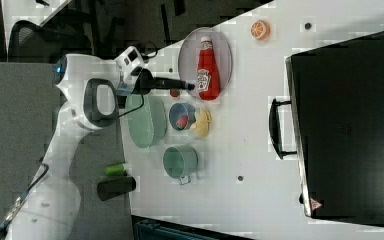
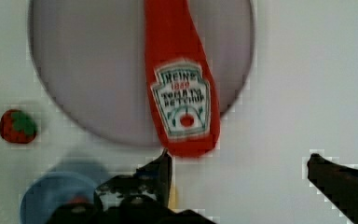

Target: Pick ketchup from plate and place it on table.

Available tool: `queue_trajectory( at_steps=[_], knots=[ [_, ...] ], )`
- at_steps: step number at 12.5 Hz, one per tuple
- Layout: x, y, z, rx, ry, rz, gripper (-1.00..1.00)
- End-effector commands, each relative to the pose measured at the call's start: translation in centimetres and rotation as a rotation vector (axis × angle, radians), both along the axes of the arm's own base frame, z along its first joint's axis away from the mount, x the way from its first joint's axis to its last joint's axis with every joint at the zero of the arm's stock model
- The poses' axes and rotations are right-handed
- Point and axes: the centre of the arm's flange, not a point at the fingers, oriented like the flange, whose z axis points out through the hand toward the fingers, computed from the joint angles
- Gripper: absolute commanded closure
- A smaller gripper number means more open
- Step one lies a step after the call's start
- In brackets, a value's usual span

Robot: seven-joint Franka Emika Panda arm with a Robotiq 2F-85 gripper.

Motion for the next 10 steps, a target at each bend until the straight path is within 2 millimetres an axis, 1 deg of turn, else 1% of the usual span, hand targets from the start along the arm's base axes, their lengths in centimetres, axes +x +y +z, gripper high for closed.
queue_trajectory(
  at_steps=[1, 3, 7, 10],
  knots=[
    [1.8, 2.9, -2.8, -0.039, -0.055, 0.165, -1.0],
    [2.8, 3.2, -5.3, -0.043, -0.082, 0.18, -1.0],
    [3.6, 3.5, -10.7, -0.021, -0.097, 0.18, -1.0],
    [4.2, 3.6, -13.1, -0.021, -0.104, 0.187, -1.0]
  ],
)
